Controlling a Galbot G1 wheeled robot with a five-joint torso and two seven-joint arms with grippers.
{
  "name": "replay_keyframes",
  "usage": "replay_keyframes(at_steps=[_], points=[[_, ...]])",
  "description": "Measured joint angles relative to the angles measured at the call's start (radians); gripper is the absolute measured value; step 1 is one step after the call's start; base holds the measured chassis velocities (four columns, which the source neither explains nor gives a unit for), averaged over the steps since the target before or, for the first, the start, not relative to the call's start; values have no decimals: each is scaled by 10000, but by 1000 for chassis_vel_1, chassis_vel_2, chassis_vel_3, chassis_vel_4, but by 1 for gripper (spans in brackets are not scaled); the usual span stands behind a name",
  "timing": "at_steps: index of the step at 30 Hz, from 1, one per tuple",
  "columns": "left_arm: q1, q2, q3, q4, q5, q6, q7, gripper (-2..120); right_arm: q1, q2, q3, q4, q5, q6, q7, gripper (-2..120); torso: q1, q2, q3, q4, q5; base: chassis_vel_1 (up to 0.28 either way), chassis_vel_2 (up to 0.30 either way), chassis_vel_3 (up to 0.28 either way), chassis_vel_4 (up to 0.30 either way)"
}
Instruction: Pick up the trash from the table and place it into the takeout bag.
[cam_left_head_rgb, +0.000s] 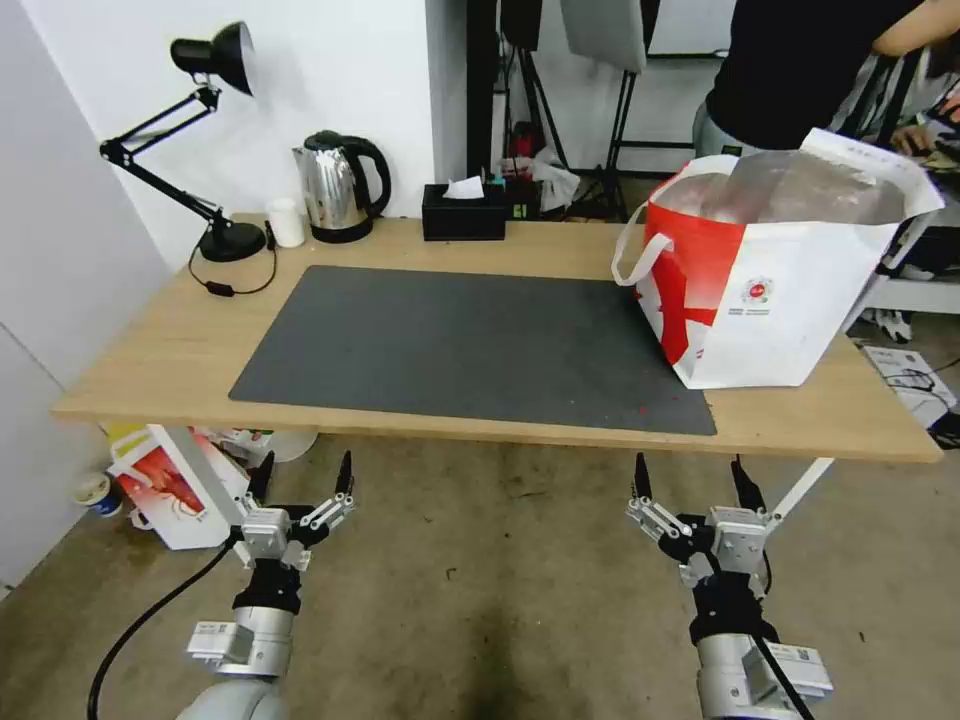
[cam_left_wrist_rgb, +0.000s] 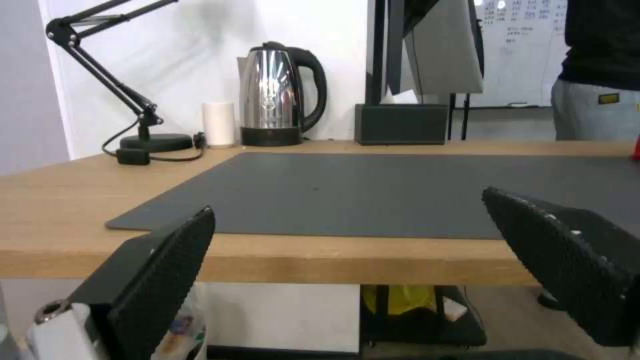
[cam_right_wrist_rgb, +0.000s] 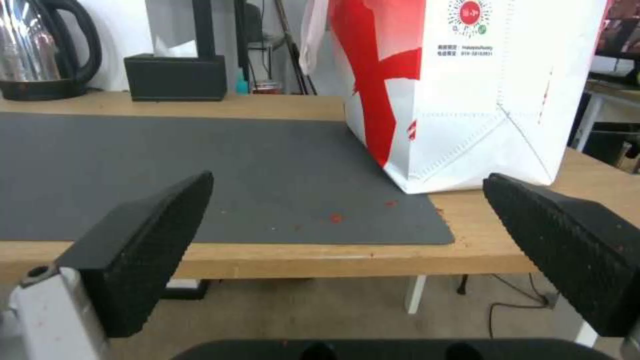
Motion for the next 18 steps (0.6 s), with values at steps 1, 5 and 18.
replay_keyframes(at_steps=[1, 5, 18], points=[[-6, -18, 11, 0, 4, -5, 13, 100, 0, 0, 0, 0, 0, 0, 0, 100, 0, 0, 0, 0, 0, 0, 0, 0, 0], [-72, -28, 40, 92, 3, -34, 40, 100, 0, 0, 0, 0, 0, 0, 0, 100, -1, 0, 0, 0, -1, 0, 0, 0, 0], [-1442, 66, 627, 4894, -636, -349, -431, 100, -1, 0, 0, 0, 0, 0, 0, 100, -1, 1, 0, 3, 0, 0, 0, 0, 0]])
